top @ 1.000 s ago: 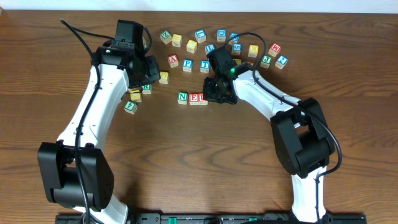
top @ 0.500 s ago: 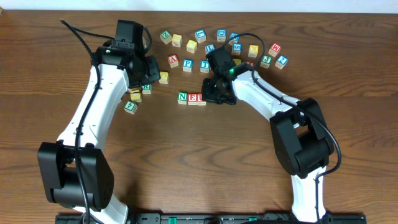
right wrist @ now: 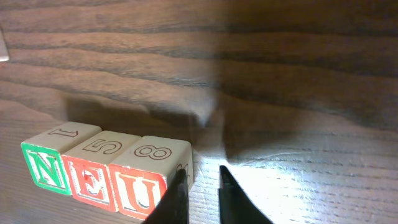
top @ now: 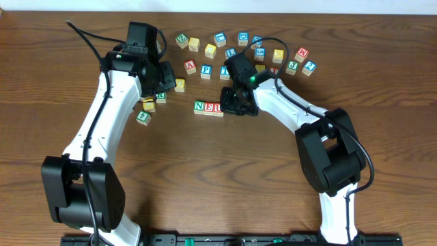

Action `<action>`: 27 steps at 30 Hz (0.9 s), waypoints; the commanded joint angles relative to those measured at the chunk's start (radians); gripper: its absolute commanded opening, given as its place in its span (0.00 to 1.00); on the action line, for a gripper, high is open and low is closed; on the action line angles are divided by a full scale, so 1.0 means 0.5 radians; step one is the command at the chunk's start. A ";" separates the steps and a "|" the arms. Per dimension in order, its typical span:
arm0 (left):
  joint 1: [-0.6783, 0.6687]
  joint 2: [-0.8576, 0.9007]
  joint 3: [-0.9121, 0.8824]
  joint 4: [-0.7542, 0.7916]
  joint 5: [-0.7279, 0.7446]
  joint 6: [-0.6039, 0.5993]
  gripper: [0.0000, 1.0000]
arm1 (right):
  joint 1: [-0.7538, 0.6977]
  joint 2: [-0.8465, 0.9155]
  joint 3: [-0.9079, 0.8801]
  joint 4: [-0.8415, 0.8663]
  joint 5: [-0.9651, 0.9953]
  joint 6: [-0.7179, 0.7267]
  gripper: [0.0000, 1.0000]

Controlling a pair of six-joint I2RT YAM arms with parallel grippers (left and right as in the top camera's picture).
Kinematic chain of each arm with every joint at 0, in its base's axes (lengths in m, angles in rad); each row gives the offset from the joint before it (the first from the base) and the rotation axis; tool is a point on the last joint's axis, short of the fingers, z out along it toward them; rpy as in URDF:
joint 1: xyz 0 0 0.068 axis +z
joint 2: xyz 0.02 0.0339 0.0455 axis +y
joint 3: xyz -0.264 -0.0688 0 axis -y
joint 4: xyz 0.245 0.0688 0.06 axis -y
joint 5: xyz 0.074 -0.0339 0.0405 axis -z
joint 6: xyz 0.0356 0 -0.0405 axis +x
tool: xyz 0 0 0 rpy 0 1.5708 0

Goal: Spell out NEURIPS

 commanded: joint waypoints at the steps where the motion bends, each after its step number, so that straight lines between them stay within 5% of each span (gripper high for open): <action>1: 0.005 0.014 -0.011 0.014 0.018 0.031 0.08 | -0.013 0.050 -0.003 0.021 -0.009 -0.024 0.15; 13: 0.011 -0.122 0.092 0.040 -0.072 0.156 0.08 | -0.115 -0.028 0.137 -0.138 -0.053 -0.345 0.21; 27: 0.241 -0.468 0.092 -0.044 -0.140 0.155 0.17 | -0.192 -0.201 0.591 -0.686 0.054 -0.797 0.42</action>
